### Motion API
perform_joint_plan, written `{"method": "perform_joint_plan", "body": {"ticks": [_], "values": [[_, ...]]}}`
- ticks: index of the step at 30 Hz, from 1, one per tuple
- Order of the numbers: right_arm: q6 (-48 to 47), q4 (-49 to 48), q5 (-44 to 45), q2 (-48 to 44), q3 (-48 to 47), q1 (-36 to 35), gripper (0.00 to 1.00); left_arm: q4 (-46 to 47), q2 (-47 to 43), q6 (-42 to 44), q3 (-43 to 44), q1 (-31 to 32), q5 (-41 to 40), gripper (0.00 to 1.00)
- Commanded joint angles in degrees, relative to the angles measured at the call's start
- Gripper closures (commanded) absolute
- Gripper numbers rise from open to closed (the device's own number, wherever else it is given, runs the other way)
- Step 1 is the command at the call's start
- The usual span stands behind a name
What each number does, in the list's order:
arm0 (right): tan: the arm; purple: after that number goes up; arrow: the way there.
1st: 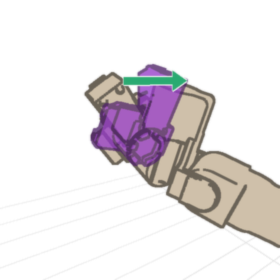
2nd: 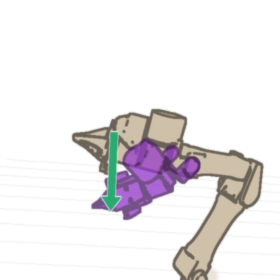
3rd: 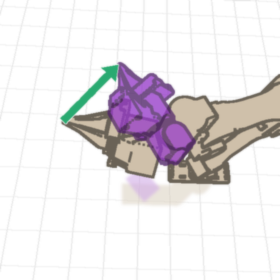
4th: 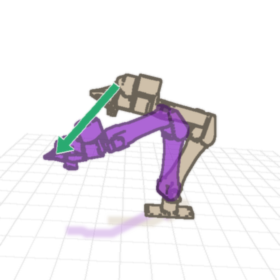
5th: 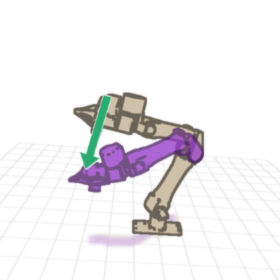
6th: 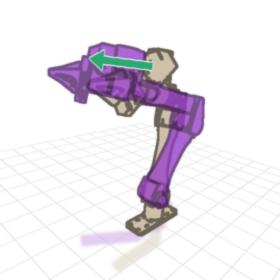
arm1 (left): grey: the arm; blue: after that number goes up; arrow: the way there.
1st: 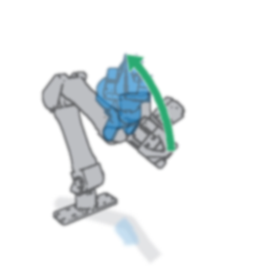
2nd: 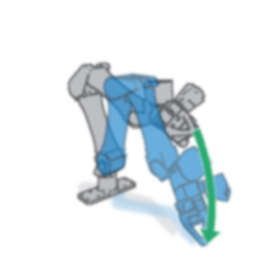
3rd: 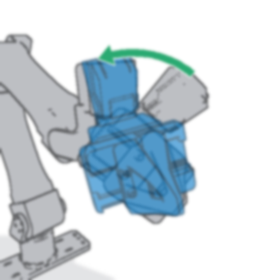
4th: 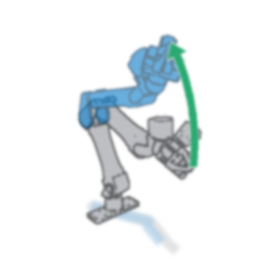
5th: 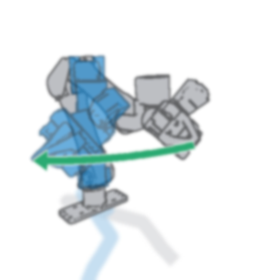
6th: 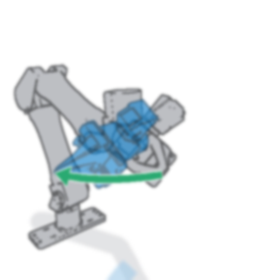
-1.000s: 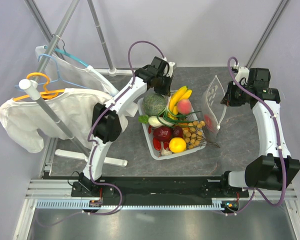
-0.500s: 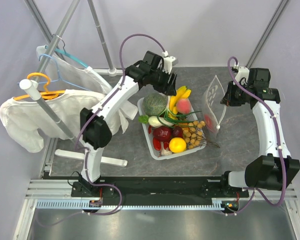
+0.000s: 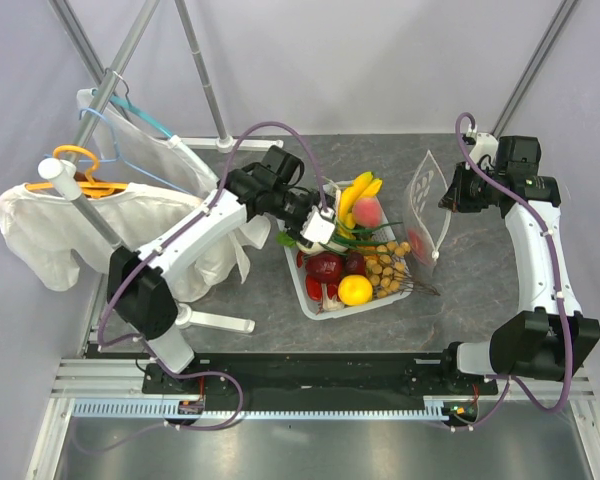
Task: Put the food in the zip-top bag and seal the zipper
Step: Pick up the fake vegetable from the bin.
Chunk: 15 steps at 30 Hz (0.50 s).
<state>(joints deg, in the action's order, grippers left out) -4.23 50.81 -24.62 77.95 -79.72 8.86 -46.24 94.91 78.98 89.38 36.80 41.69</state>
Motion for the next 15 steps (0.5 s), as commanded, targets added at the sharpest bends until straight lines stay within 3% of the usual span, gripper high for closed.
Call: {"method": "perform_joint_plan", "body": {"ticks": [1, 15], "values": [[0.63, -0.8, -1.13, -0.08, -0.43, 0.19, 1.0, 1.67, 2.82, 22.17, -1.23, 1.08, 2.43, 0.3], [-0.25, 0.08, -0.16, 0.27, -1.4, 0.19, 1.0, 5.46, 6.33, 28.86, -5.1, 4.42, -3.37, 0.34]]}}
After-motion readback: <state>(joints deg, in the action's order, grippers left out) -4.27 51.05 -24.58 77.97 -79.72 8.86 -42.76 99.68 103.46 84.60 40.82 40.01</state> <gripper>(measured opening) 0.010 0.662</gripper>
